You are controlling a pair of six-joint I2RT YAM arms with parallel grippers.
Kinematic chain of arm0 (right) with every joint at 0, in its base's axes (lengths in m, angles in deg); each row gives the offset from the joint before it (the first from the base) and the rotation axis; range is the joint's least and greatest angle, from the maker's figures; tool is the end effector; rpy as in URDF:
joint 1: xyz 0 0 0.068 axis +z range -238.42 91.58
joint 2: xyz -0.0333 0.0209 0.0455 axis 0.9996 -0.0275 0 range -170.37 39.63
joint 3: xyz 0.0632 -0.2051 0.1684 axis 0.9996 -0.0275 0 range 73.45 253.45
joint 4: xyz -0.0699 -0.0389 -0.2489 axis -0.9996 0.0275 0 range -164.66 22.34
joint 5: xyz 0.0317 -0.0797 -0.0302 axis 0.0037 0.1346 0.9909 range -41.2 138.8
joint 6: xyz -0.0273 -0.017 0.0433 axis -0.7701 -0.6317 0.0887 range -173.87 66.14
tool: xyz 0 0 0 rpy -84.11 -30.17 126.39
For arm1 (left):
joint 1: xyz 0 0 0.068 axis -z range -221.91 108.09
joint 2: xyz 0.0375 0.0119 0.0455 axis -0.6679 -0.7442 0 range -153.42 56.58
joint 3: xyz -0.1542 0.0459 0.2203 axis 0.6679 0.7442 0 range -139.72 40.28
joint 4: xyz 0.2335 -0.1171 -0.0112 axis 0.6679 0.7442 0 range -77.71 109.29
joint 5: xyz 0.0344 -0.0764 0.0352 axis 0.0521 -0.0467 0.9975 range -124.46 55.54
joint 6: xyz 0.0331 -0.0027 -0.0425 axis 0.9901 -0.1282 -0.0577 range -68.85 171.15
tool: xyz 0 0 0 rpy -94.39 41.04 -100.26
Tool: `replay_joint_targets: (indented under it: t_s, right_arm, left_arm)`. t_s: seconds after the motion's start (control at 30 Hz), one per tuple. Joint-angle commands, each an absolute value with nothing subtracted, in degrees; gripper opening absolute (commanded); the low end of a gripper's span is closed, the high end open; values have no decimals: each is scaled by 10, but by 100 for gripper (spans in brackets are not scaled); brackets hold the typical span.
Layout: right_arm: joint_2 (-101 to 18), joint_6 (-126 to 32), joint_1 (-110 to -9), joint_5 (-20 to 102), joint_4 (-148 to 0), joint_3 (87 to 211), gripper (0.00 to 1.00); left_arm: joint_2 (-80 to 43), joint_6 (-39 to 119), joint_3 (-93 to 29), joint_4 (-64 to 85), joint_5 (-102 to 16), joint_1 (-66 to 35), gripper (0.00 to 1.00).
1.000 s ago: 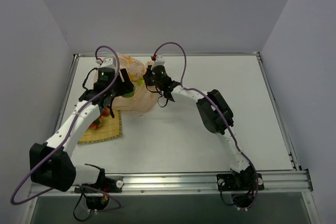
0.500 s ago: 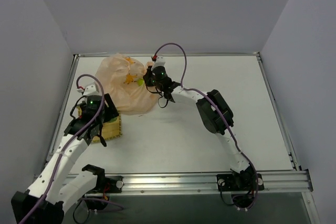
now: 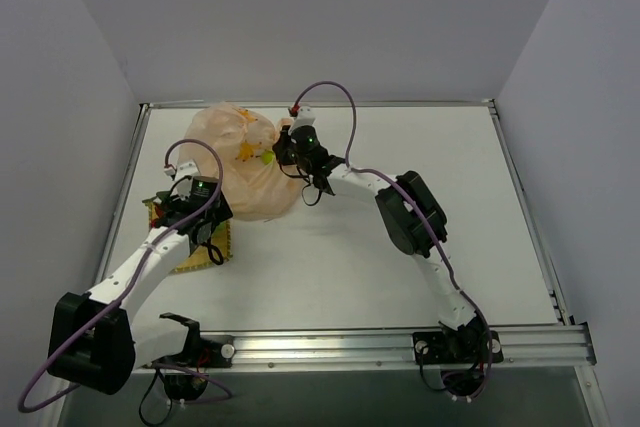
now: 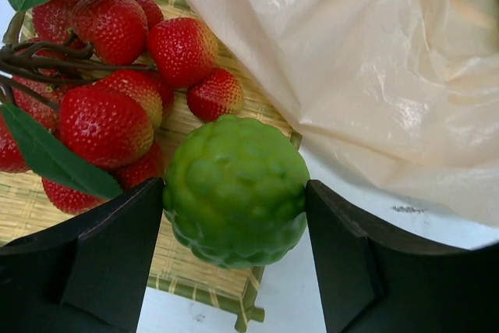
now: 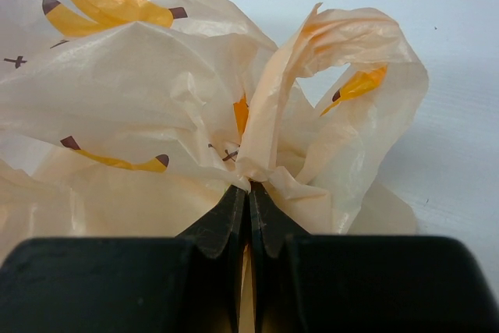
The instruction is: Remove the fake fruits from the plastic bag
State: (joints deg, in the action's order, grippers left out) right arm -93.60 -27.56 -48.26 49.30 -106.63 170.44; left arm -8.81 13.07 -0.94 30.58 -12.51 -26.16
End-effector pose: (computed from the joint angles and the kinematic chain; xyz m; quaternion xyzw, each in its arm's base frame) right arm 0.4153 0.3501 0.2013 -0.0856 0.7280 0.3702 0.5707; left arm 0.2317 -0.0515 0.2356 -0.2493 0.8666 -0.0237 0.4317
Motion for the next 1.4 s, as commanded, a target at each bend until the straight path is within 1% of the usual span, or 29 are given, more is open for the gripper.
replay_joint_targets:
  t_s: [0.0, 0.1, 0.13, 0.2, 0.23, 0.33, 0.4, 0.47, 0.57, 0.7, 0.73, 0.83, 0.93, 1.03, 1.1, 1.2, 1.23, 1.3, 1.33, 1.37]
  right_arm:
    - [-880, -284, -483, 477, -1089, 1703, 0]
    - [-876, -286, -483, 475, -1088, 1701, 0]
    - [-876, -289, -483, 475, -1088, 1702, 0]
    - [-879, -293, -483, 474, -1082, 1708, 0]
    - [-879, -298, -484, 473, -1081, 1711, 0]
    - [-881, -303, -483, 474, -1077, 1716, 0]
    - [-883, -307, -483, 478, -1077, 1721, 0]
    - [-885, -314, -483, 482, -1079, 1727, 0]
    - [-890, -318, -483, 486, -1085, 1734, 0]
    - [-884, -323, -483, 486, -1111, 1715, 0]
    - [-883, -323, -484, 486, -1115, 1712, 0]
    - [-880, -326, -483, 484, -1118, 1706, 0]
    - [-876, -325, -483, 481, -1119, 1700, 1]
    - [-871, -323, -482, 480, -1124, 1687, 2]
    - [-861, -322, -482, 481, -1129, 1674, 3]
    - [-847, -325, -482, 479, -1139, 1647, 8]
    - [-843, -326, -482, 478, -1149, 1629, 14]
    - [-830, -329, -481, 474, -1161, 1609, 20]
    - [-825, -330, -481, 474, -1175, 1589, 25]
    - [-818, -330, -481, 476, -1178, 1580, 26]
  left_arm:
    - [-102, 125, -13, 254, -81, -257, 31]
    - [-115, 123, -6, 245, -75, -256, 38]
    - [-118, 122, -4, 241, -73, -255, 43]
    - [-124, 121, 0, 236, -66, -253, 51]
    - [-125, 120, 0, 235, -64, -253, 58]
    - [-122, 121, 1, 231, -67, -252, 68]
    - [-116, 121, -2, 231, -73, -249, 77]
    - [-107, 122, -4, 234, -78, -246, 82]
    - [-87, 129, -13, 237, -96, -235, 83]
    - [-60, 136, -35, 259, -107, -213, 83]
    - [-56, 136, -46, 264, -112, -211, 82]
    - [-43, 134, -68, 274, -113, -196, 72]
    - [-52, 129, -86, 261, -132, -184, 56]
    - [-101, 138, -131, 242, -145, -173, 50]
    - [-149, 149, -173, 226, -147, -171, 49]
    - [-221, 171, -222, 197, -146, -172, 47]
    - [-258, 180, -234, 194, -143, -173, 46]
    - [-294, 190, -270, 185, -153, -176, 46]
    - [-326, 196, -280, 181, -159, -177, 45]
    - [-341, 197, -289, 177, -164, -178, 44]
